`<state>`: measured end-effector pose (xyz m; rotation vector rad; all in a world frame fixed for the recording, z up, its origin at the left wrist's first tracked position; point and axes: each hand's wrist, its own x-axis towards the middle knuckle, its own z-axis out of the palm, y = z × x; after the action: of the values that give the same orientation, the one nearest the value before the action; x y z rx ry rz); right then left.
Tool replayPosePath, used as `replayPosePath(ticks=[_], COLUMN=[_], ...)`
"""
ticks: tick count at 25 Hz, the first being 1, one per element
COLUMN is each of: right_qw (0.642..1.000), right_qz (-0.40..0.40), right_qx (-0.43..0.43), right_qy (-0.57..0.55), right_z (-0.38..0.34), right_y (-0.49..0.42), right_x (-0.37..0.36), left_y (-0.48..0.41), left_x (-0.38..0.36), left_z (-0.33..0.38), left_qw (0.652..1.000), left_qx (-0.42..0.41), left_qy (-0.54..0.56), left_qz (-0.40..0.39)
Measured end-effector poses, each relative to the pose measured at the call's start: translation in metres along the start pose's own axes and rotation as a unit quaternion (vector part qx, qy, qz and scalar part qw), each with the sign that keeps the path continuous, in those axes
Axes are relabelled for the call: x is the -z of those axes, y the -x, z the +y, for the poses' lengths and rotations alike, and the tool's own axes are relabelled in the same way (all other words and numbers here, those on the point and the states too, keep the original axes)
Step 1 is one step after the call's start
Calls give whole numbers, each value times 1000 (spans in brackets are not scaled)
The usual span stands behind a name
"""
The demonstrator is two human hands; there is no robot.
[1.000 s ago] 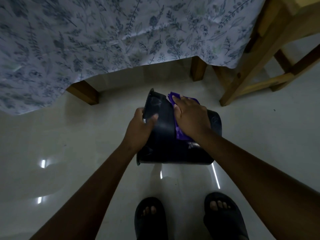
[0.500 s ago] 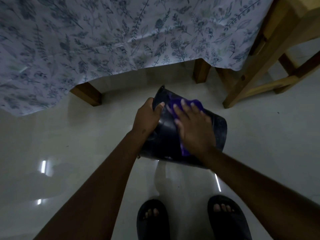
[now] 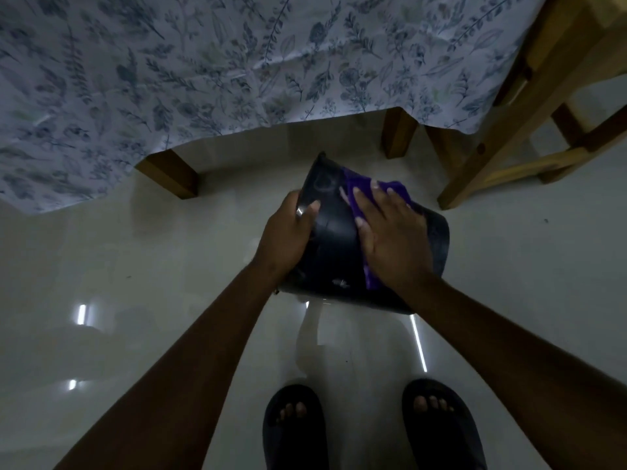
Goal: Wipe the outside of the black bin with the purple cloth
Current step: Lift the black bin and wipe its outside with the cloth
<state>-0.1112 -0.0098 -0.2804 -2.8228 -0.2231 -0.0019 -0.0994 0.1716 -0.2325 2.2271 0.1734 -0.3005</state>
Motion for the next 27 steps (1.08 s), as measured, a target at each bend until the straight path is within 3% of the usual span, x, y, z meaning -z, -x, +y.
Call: replayPosePath(ticks=[3, 5, 8, 13, 19, 21, 25, 27], right_qw=[999, 999, 993, 996, 995, 996, 999, 999], right_qz=[11, -1, -12, -12, -30, -24, -23, -32], right_qx=[-35, 20, 110, -46, 96, 86, -20, 25], right_qy=[0, 26, 45, -76, 24, 21, -23, 9], right_z=[-3, -21, -26, -2, -18, -19, -3, -12], right_y=[12, 49, 62, -15, 64, 34, 22, 71], right_x=[-3, -12, -16, 2, -14, -10, -8, -13], left_y=[37, 30, 5, -23, -40, -39, -40, -43], left_x=[-5, -5, -1, 1, 0, 0, -1, -1], left_z=[-26, -31, -12, 3, 0, 3, -1, -2], left_qw=[998, 996, 997, 995, 991, 991, 992, 990], left_qx=[10, 14, -7, -30, -27, -28, -4, 10], left_qy=[-23, -39, -43, -79, -131, -131, -126, -142], left_qz=[49, 80, 64, 51, 23, 20, 16, 21])
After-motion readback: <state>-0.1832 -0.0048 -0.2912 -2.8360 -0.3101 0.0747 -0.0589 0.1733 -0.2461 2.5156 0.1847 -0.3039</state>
